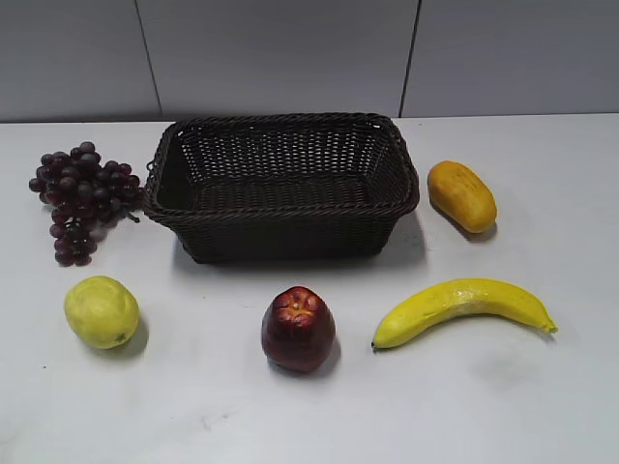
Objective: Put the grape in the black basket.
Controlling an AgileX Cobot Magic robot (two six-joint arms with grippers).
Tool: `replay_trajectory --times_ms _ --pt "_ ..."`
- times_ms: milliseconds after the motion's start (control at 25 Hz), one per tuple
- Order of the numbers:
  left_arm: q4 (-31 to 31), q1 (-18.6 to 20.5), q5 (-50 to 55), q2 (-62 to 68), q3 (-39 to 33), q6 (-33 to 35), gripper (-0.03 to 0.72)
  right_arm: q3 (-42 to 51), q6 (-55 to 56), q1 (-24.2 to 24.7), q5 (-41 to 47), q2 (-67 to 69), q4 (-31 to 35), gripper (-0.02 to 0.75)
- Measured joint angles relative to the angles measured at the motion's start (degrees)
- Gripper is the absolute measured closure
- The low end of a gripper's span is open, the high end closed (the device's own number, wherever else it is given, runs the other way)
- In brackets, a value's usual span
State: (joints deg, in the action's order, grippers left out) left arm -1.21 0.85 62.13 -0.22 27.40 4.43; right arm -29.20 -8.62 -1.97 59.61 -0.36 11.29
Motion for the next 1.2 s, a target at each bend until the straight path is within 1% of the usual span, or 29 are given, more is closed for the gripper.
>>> replay_trajectory --times_ms 600,840,1000,1200 --pt "0.1 0.0 0.0 0.0 0.0 0.0 0.036 0.0 -0.1 0.0 0.0 0.0 0.0 0.166" --pt "0.2 0.0 -0.9 0.0 0.4 0.0 0.065 0.0 -0.1 0.0 0.0 0.0 0.0 0.166" --pt "0.3 0.0 -9.1 4.9 2.3 0.0 0.071 0.0 -0.1 0.0 0.0 0.0 0.0 0.166" --pt "-0.5 0.0 -23.5 19.6 3.6 0.0 0.072 0.0 -0.1 0.0 0.0 0.0 0.0 0.166"
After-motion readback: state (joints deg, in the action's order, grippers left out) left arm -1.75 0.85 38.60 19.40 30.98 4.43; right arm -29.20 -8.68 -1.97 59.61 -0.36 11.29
